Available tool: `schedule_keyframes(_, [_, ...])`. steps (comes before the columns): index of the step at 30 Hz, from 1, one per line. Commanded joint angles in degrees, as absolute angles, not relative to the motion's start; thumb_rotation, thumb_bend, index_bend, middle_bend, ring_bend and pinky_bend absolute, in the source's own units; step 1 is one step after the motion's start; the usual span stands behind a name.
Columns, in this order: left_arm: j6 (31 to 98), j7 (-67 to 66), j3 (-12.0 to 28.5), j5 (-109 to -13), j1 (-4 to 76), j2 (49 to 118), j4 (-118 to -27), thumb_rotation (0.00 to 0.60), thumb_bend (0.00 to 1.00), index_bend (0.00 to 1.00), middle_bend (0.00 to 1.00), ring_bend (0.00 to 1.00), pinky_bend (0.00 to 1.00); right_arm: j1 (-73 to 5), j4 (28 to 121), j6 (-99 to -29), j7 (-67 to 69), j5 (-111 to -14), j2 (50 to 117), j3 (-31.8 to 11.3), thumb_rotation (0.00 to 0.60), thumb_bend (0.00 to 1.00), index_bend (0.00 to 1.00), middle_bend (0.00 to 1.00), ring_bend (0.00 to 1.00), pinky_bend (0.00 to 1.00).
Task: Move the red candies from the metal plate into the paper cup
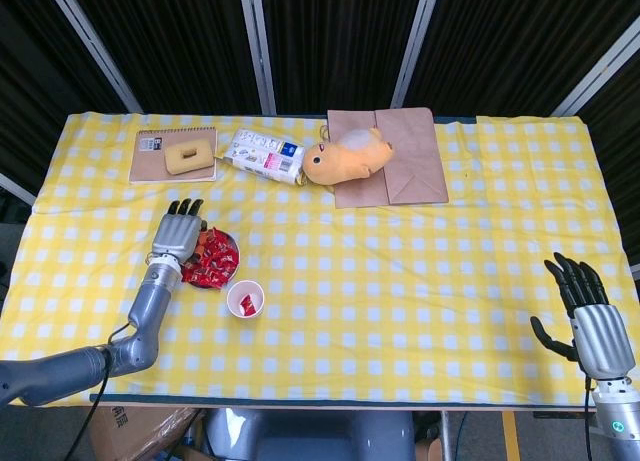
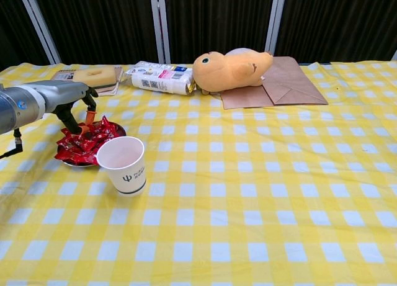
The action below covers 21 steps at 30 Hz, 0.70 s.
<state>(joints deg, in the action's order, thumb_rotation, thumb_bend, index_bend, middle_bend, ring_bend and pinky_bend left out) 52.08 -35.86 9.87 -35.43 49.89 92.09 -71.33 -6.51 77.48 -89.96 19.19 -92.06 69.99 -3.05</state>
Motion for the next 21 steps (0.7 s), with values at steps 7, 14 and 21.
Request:
schedule_keyframes(7, [56.3, -33.1, 13.1, -39.1, 49.2, 86.3, -80.9, 0.6, 0.48, 0.59, 0.04, 0.0, 0.0, -6.5, 77.3, -90.2, 19.3, -92.1, 70.1, -3.1, 0.6, 0.42, 0.0, 0.0, 0.0, 0.0])
schedule_keyframes(14, [59.5, -31.9, 13.9, -44.0, 47.6, 78.5, -96.7, 0.6, 0.48, 0.59, 0.04, 0.0, 0.0, -6.5, 77.2, -90.4, 19.2, -92.2, 70.2, -3.2, 0.6, 0.42, 0.0, 0.0, 0.0, 0.0])
schedule_keyframes(21, [61.7, -32.7, 10.8, -50.9, 45.8, 73.8, -110.5, 0.6, 0.48, 0.59, 0.04, 0.0, 0.0, -6.5, 77.0, -90.5, 19.0, -92.2, 70.4, -3.2, 0.6, 0.42, 0.0, 0.0, 0.0, 0.0])
